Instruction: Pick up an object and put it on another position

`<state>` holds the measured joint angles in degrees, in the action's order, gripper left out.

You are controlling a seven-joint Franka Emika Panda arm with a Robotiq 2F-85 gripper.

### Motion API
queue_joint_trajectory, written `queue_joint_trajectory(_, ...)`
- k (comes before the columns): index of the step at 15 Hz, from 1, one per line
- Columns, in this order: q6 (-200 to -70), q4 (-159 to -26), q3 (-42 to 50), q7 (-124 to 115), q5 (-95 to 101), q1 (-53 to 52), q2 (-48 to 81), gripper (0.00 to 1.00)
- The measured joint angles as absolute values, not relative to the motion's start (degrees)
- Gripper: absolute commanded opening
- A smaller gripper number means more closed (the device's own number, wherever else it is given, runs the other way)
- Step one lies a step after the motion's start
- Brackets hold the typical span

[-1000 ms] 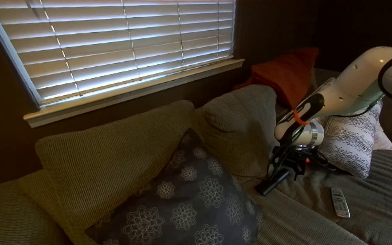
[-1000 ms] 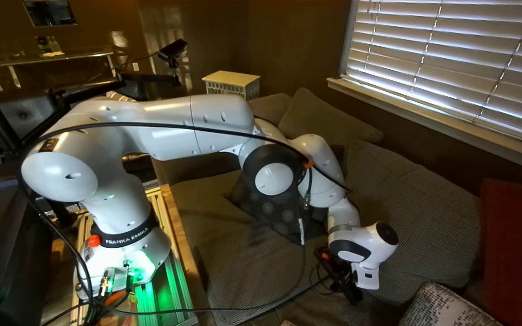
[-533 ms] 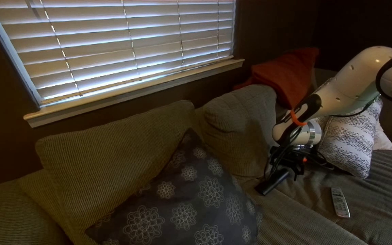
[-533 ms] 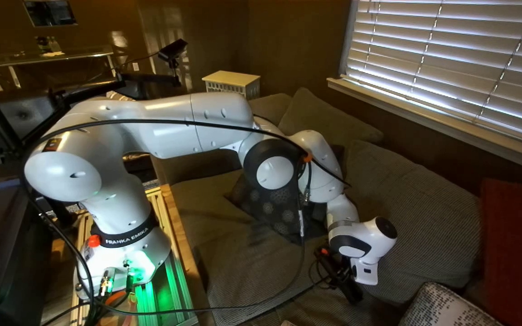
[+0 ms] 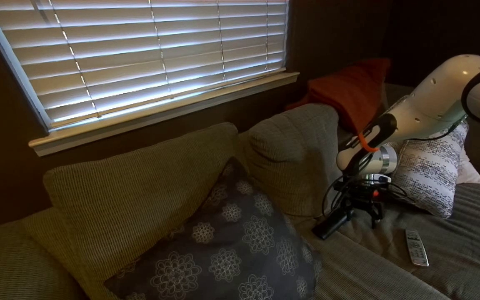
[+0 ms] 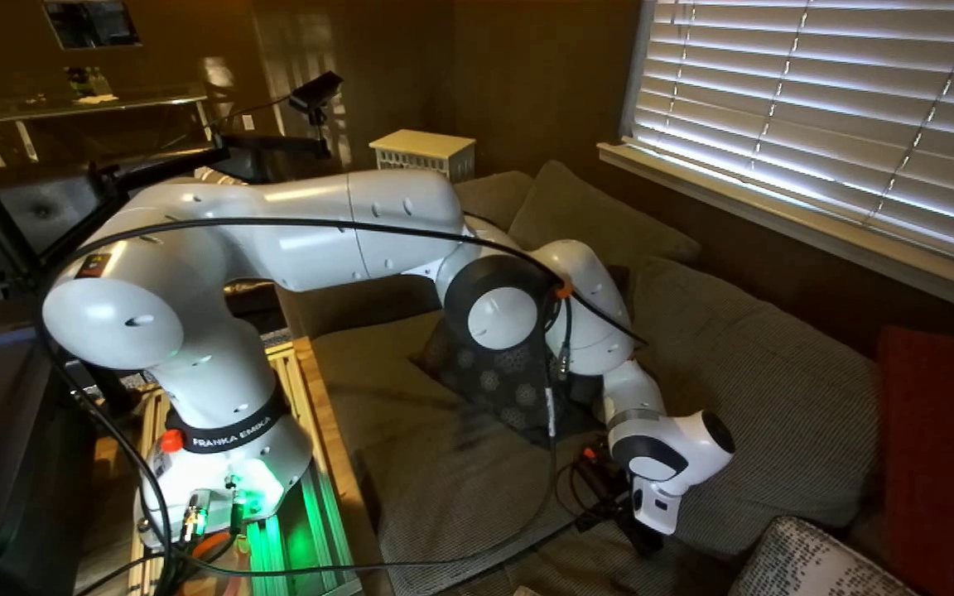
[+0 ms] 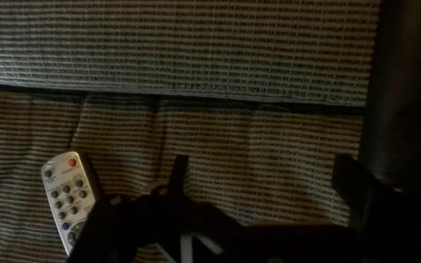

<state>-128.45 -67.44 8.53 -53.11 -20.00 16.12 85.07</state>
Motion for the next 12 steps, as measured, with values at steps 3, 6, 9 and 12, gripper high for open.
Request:
queue_joint_trajectory(3, -125.9, -67.19, 7.98, -55.88, -19.42, 17.56, 85.07, 1.0)
queue_joint_trajectory(6, -125.49, -67.18, 7.98, -57.67, -19.72, 18.13, 85.07, 1.0)
queue_joint_trajectory(9, -125.46, -67.18, 8.59, -58.62, -19.51, 18.55, 85.07, 1.0)
queue_joint_trajectory(12, -125.45, -67.2, 8.76, -58.09, -13.09, 20.63, 85.08, 1.0)
